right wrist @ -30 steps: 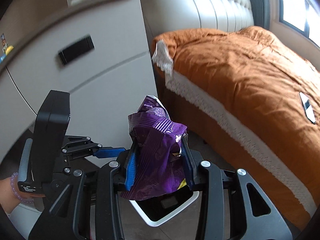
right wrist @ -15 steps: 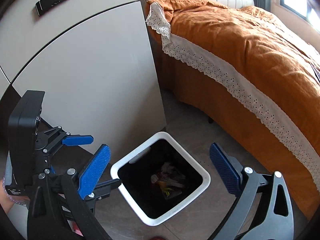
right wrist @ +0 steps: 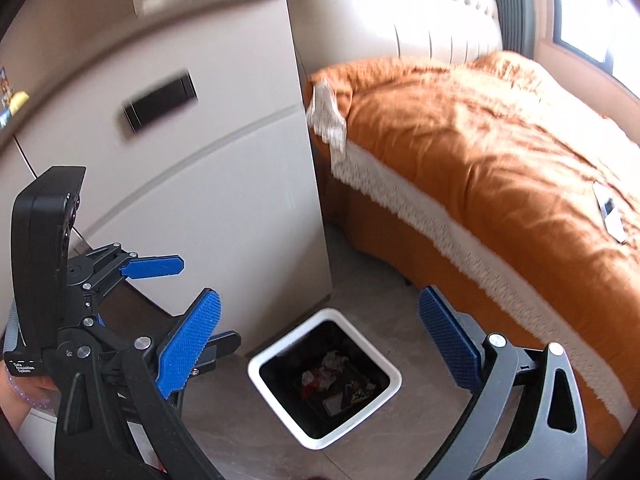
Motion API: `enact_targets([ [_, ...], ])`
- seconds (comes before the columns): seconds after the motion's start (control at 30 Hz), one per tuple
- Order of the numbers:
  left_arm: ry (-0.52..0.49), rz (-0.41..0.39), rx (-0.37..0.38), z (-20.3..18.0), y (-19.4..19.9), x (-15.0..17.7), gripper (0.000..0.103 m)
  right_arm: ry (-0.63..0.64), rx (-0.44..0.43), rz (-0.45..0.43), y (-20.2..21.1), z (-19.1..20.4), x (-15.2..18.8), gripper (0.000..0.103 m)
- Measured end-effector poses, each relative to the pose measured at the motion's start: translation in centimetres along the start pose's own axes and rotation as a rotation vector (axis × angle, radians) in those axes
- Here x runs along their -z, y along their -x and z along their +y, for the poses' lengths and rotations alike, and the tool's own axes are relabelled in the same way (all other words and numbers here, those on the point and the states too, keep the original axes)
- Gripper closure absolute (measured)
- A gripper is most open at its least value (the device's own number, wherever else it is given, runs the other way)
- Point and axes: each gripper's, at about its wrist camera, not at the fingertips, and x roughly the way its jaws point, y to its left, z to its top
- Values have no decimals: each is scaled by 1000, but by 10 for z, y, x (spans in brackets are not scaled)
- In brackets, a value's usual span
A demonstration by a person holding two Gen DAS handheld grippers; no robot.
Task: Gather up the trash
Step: 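Move both open tools back toward the yellow cup and pink wrapper, then move both open tools back to the desk trash pile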
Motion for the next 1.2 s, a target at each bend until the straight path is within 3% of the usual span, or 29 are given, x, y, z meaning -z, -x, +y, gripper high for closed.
enact_targets([
  [0.4,36,-128,-20,-6,149,-50,5,43,27,-160,120,37,-71,4],
  [0.7,77,-233,-89,4,254,-70,5,115,-24,-298,192,79,-117,4],
  [1.07,167,-334,-229,39,363,-63,5,241,-156,-401,241,147,-156,4],
  [1.2,213,-339,-319,49,400,-54,5,288,-257,-422,249,173,-169,4],
])
